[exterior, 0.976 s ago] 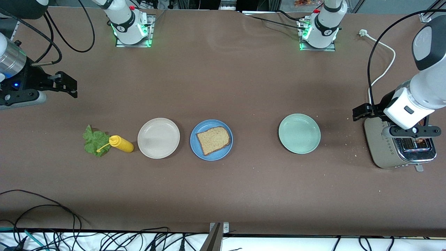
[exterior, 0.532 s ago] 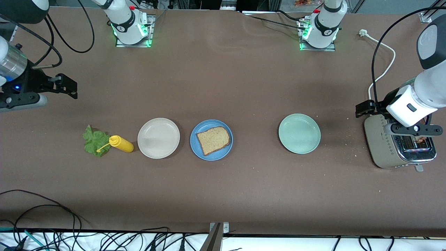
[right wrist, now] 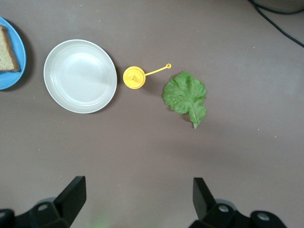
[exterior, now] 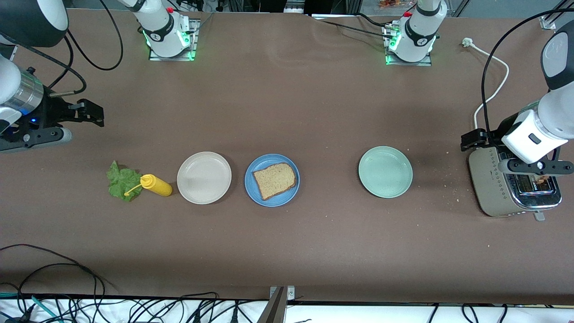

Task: Make sandwich in blue plate with both arms
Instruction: 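Move the right gripper toward the green lettuce leaf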

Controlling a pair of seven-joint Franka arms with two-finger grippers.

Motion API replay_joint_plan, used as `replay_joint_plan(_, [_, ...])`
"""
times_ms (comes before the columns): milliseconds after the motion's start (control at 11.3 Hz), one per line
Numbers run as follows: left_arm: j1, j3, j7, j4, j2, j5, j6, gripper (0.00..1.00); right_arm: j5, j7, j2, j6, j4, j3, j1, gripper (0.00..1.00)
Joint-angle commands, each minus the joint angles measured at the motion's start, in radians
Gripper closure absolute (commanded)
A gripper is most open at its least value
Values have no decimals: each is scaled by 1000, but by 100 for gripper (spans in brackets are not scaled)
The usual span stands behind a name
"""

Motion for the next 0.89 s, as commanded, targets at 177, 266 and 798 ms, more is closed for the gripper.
replay_joint_plan(177, [16, -10, 28, -14, -17, 11, -13, 0, 2, -9, -12, -37, 9, 2, 4, 0])
replay_joint_plan(266, [16, -10, 28, -14, -17, 11, -12, 0, 2, 62, -12, -37, 10, 3, 4, 0])
replay_joint_plan(798, [28, -9, 65, -14, -20, 13, -13, 0, 74, 127, -4, -26, 20, -46, -46, 0])
